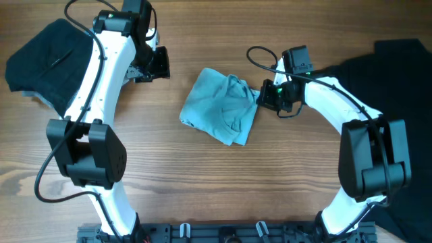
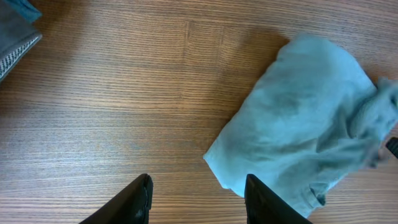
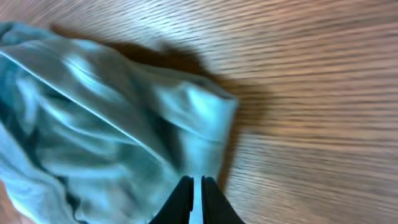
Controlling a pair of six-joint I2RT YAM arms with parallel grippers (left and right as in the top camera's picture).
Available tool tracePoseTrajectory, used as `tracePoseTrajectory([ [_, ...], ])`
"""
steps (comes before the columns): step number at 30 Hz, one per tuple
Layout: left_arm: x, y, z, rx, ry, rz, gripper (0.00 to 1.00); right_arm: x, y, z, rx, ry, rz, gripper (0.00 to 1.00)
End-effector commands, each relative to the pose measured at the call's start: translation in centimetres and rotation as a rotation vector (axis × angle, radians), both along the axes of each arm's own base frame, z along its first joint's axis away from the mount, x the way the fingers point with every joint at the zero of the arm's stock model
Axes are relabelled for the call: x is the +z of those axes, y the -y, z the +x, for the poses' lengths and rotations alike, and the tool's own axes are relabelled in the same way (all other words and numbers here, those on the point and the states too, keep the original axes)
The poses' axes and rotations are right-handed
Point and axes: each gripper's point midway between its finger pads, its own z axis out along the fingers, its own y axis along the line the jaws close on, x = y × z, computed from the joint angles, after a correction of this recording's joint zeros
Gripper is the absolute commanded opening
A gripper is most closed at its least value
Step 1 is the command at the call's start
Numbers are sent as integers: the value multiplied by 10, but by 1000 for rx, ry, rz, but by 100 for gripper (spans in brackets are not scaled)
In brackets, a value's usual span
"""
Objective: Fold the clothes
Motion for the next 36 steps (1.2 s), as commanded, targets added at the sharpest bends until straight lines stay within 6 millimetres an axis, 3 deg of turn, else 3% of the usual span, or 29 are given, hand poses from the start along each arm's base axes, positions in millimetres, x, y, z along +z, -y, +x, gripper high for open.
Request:
tracePoseTrajectory([
  [1, 0, 3, -1, -15, -1, -14, 48, 8, 21, 10, -104, 9, -17, 20],
  [2, 0, 3, -1, -15, -1, -14, 49, 10, 22, 11, -104, 5, 9, 44],
  [3, 0, 3, -1, -15, -1, -14, 49, 17, 17, 13, -58, 32, 68, 43],
  [4, 0, 3, -1, -15, -1, -14, 49, 28, 4, 19, 39, 109, 144, 28],
  [6, 0, 3, 0, -15, 3, -15, 49, 60, -25, 34, 277, 353, 281, 32],
  [8, 0, 3, 1, -16, 8, -15, 50, 69, -30, 45, 339, 462, 266, 34],
  [12, 0, 4, 1, -16, 10, -15, 50, 53, -26, 50, 323, 455, 134, 16],
  [13, 0, 4, 1, -16, 10, -15, 50, 47, -27, 46, 326, 430, 116, 17],
  [15, 0, 4, 1, -16, 10, -16, 51, 32, -28, 37, 330, 376, 48, 30],
  [16, 0, 4, 2, -16, 11, -16, 52, 28, -32, 35, 344, 371, 33, 30],
  [19, 0, 4, 2, -15, 14, -16, 52, 21, -42, 36, 375, 392, 2, 46],
  [24, 0, 3, 0, -15, 5, -15, 53, 6, -31, 42, 309, 359, -86, 42],
  [26, 0, 3, -1, -15, 2, -14, 53, 0, -24, 44, 295, 355, -127, 31],
  [28, 0, 3, -1, -15, 2, -14, 53, -3, -15, 47, 277, 352, -178, 29],
  [36, 0, 3, -1, -15, 2, -14, 54, 4, -35, 40, 385, 387, -77, 28],
])
